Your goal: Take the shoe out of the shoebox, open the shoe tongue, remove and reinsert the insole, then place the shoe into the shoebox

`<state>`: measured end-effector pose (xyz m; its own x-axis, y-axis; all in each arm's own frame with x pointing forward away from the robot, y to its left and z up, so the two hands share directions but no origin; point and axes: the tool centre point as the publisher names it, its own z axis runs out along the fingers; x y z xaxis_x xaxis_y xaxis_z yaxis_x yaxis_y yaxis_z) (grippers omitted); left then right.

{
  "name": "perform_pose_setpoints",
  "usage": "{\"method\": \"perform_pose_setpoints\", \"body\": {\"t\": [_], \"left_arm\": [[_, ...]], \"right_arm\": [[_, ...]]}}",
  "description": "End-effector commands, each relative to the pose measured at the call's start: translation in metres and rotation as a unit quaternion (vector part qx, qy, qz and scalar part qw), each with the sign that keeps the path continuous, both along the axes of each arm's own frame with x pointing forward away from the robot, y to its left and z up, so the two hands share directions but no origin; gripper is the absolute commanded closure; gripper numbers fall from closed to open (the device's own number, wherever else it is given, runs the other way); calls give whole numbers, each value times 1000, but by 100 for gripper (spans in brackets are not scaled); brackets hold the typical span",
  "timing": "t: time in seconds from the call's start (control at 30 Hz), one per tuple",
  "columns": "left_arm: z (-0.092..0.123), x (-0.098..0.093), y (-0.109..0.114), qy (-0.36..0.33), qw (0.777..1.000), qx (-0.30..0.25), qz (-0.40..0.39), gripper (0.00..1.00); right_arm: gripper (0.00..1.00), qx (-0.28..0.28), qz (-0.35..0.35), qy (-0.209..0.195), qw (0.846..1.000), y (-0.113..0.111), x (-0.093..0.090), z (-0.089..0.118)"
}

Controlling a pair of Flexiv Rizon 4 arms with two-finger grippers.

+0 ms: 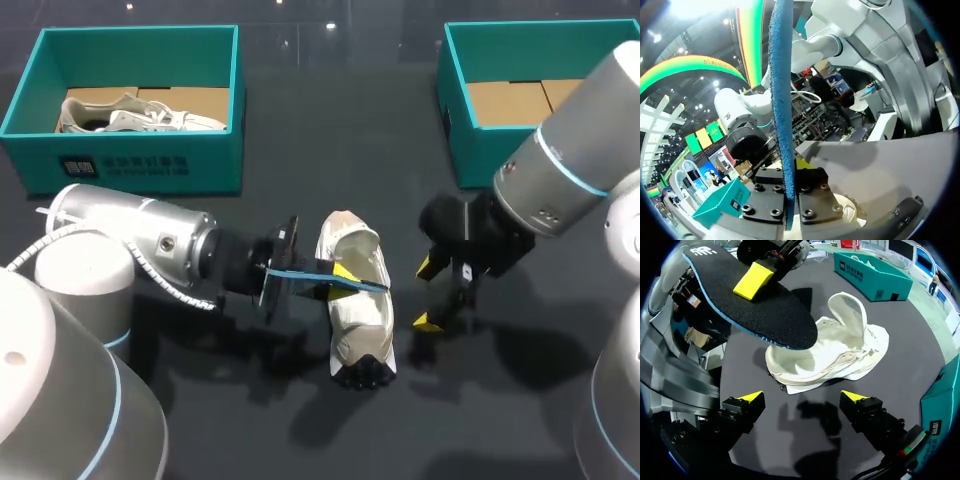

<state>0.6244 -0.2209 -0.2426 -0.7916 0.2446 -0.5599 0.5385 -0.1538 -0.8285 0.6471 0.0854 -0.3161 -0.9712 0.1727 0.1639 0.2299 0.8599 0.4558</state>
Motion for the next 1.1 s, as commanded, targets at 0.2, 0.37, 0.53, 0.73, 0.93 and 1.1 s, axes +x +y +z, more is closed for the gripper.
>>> {"method": "perform_pose_setpoints", "body": {"t": [0.2, 0.37, 0.53, 0.73, 0.93, 1.1], "left_arm": [[1, -9, 0, 2, 1000, 13, 9, 100], [1, -9, 0, 2, 1000, 13, 9, 100], [-7, -4, 1, 29, 999, 7, 26, 100], [-9, -7, 4, 35, 999, 1, 35, 100], [-12, -10, 6, 37, 998, -2, 41, 100], [-11, -15, 6, 38, 998, -7, 40, 100]], "right_arm": [[0, -25, 13, 7, 1000, 5, -1, -14], [0, -25, 13, 7, 1000, 5, -1, -14], [0, -47, 30, -19, 998, 11, -2, -14], [0, -70, 52, -45, 995, 21, -2, -15], [0, -64, 59, -44, 995, 24, 0, -22], [0, -56, 61, -47, 995, 22, 2, -29]]}}
